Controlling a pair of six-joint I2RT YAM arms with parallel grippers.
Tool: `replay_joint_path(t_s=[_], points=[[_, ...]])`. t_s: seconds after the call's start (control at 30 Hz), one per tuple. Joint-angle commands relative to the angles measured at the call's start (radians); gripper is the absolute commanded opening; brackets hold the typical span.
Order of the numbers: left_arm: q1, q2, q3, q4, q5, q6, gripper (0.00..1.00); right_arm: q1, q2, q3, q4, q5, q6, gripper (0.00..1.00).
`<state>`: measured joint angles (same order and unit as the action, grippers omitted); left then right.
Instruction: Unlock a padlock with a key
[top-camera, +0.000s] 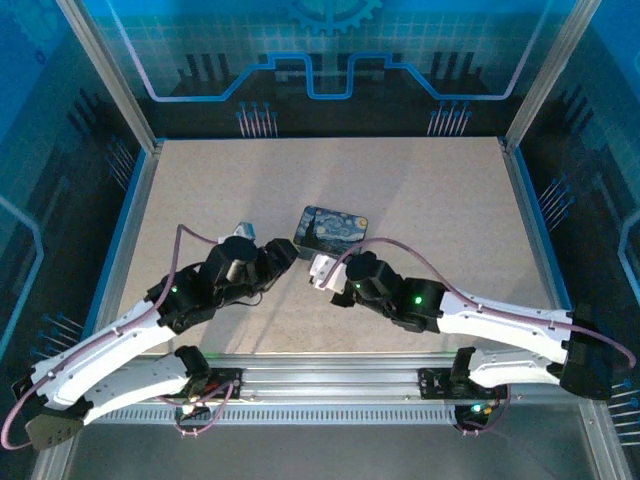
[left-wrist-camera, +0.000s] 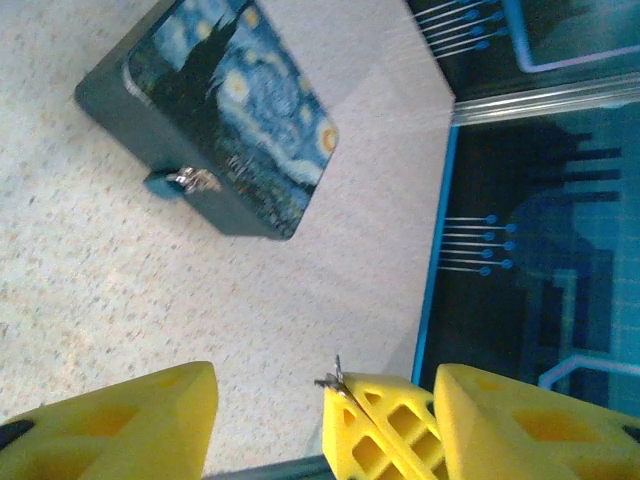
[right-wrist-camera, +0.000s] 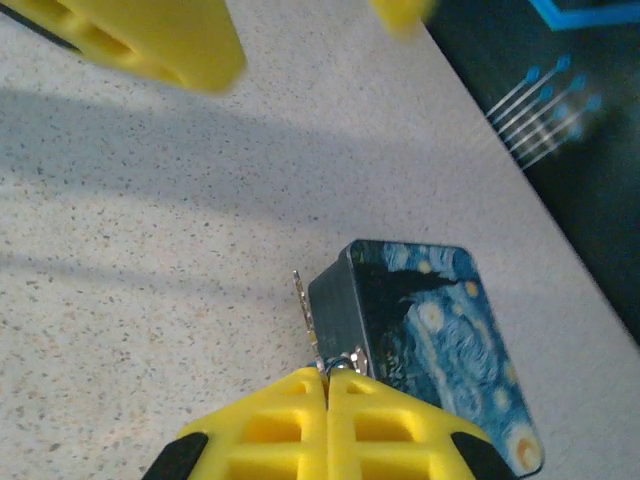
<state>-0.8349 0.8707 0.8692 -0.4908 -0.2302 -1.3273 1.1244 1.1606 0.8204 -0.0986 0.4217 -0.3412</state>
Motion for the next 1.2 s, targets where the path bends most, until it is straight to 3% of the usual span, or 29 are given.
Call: replay_joint_path(t_s=[0.0, 0.5, 0.87, 0.93, 1.03, 1.17], points=[[0.005, 0.019, 0.026, -0.025, 0.06, -0.082, 0.58, 0.044, 0.017, 0.012, 0.1, 0.122, -0.156, 0.0], [0.005, 0.065, -0.036, 0.067, 0.101, -0.161, 0.37, 0.089, 0.055, 0.008, 0.179, 0.117, -0.15, 0.0], [0.007, 0.068, -0.056, 0.081, 0.092, -0.166, 0.05, 0.09, 0.041, 0.005, 0.164, 0.093, -0.106, 0.0], [0.006, 0.069, -0.059, 0.085, 0.089, -0.153, 0.0, 0.085, 0.031, 0.003, 0.147, 0.072, -0.086, 0.04], [0.006, 0.067, -0.062, 0.107, 0.079, -0.094, 0.0, 0.049, -0.003, 0.004, 0.077, -0.032, -0.015, 0.21], [0.007, 0.066, -0.054, 0.117, 0.046, 0.049, 0.0, -0.06, -0.079, -0.02, 0.007, -0.307, 0.106, 0.39]])
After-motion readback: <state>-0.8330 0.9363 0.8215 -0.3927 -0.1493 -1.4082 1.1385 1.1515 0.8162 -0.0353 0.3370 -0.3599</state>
